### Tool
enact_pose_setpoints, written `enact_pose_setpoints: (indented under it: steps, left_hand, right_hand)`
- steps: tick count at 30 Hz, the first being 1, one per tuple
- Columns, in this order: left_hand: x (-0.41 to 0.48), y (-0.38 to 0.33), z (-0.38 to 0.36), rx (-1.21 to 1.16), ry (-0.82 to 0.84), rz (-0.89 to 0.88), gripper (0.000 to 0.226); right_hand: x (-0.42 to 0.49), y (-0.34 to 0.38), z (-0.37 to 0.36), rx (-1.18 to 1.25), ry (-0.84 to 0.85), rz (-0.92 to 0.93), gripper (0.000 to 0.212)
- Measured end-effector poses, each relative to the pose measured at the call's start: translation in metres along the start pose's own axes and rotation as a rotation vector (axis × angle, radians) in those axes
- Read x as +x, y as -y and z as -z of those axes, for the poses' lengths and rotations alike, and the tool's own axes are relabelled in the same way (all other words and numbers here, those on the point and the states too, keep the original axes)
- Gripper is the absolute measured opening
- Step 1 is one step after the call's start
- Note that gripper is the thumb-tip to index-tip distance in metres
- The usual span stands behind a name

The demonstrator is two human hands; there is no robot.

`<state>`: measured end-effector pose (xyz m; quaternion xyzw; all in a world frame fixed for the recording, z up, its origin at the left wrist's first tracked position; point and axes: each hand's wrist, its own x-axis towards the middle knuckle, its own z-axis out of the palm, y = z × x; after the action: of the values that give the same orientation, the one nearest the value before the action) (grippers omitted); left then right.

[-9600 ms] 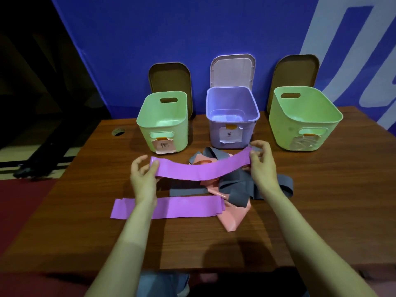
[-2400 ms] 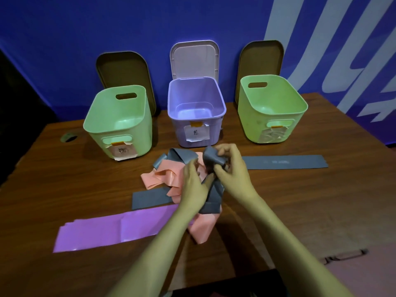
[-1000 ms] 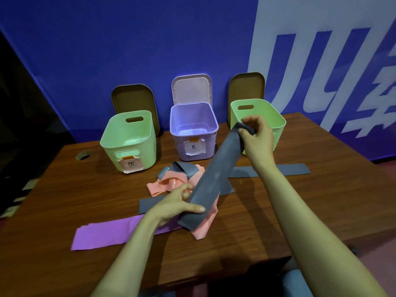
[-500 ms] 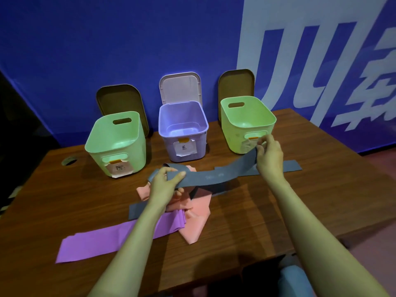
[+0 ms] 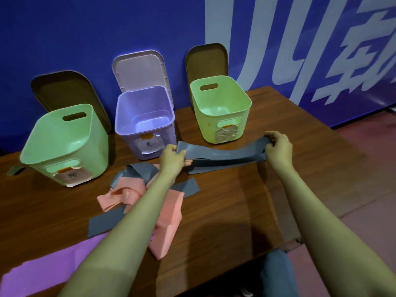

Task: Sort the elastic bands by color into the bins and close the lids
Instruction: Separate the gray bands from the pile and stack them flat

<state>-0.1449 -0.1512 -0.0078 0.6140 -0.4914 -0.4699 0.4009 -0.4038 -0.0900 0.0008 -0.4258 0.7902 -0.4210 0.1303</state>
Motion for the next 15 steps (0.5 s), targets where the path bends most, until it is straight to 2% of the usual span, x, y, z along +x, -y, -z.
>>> enact_pose_setpoints:
  steps: [2, 6, 15]
  left_hand:
    - [0.005, 0.003, -0.012, 0.086, -0.002, 0.010, 0.012]
    - [0.001, 0.009, -0.024, 0.431, -0.076, -0.066, 0.006]
    - [0.003, 0.031, -0.032, 0.516, -0.122, -0.048, 0.015]
  right_hand:
    - [0.007, -0.013, -0.002, -0.012, -0.019, -0.026, 0.047]
    - [0.015, -0.032, -0.008, -0.026, 0.002, -0.051, 0.046]
    - [0.018, -0.058, -0.021, -0.071, 0.019, -0.027, 0.044]
